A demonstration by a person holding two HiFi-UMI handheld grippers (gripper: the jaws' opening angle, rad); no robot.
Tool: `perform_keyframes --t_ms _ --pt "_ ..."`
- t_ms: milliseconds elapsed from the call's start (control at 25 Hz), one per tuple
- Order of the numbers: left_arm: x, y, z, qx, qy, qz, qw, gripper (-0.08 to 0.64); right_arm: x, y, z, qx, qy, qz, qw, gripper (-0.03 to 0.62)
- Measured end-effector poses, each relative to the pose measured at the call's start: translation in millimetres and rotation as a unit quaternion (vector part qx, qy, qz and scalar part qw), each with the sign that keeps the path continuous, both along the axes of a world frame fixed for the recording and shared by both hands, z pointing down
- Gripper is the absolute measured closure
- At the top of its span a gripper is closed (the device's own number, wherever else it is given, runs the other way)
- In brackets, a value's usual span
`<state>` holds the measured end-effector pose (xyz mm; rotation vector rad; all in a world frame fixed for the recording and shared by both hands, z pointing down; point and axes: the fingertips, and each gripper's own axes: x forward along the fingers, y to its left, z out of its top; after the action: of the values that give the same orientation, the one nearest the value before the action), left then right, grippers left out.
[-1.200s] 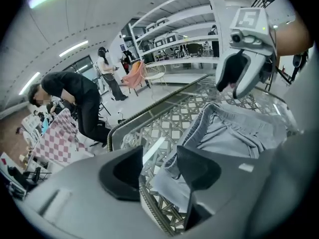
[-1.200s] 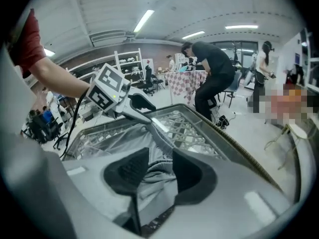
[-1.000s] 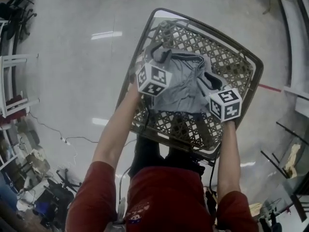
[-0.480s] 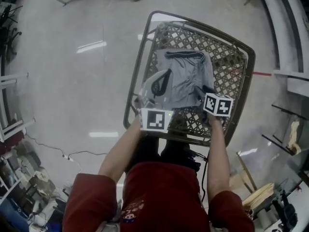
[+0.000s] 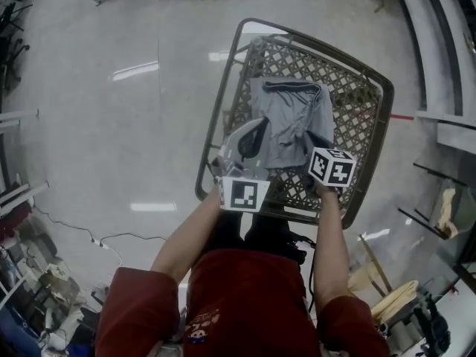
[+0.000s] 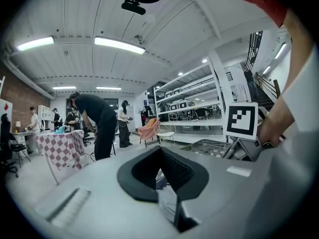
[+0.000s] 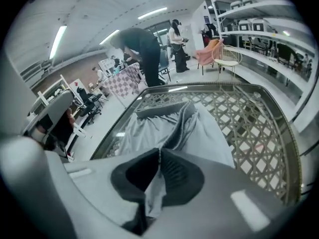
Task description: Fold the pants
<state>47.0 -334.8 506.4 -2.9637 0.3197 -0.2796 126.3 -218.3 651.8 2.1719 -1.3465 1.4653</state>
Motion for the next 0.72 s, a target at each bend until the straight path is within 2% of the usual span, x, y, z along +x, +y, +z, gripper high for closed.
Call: perform_keyframes --t_ms 240,360,560,720 --pt "-11 -15 2 -0.009 0.002 -0.017 0.9998 0.554 0 -51 -20 0.027 0.01 -0.015 0.999 0.577" --pt "-14 -25 -1 0.002 0.0 -0.02 0.9998 0.554 7 -82 -22 0.033 0.006 -0.022 0.999 0.577" --pt "-20 -31 4 -0.013 0.002 -0.026 0.9996 0.554 18 -123 -13 0.029 0.002 -0.026 0.999 0.577" --pt "-25 -29 5 -0.005 -0.005 -0.019 0.9998 0.554 22 -144 0 0.026 -0.008 -0.024 0.999 0.577"
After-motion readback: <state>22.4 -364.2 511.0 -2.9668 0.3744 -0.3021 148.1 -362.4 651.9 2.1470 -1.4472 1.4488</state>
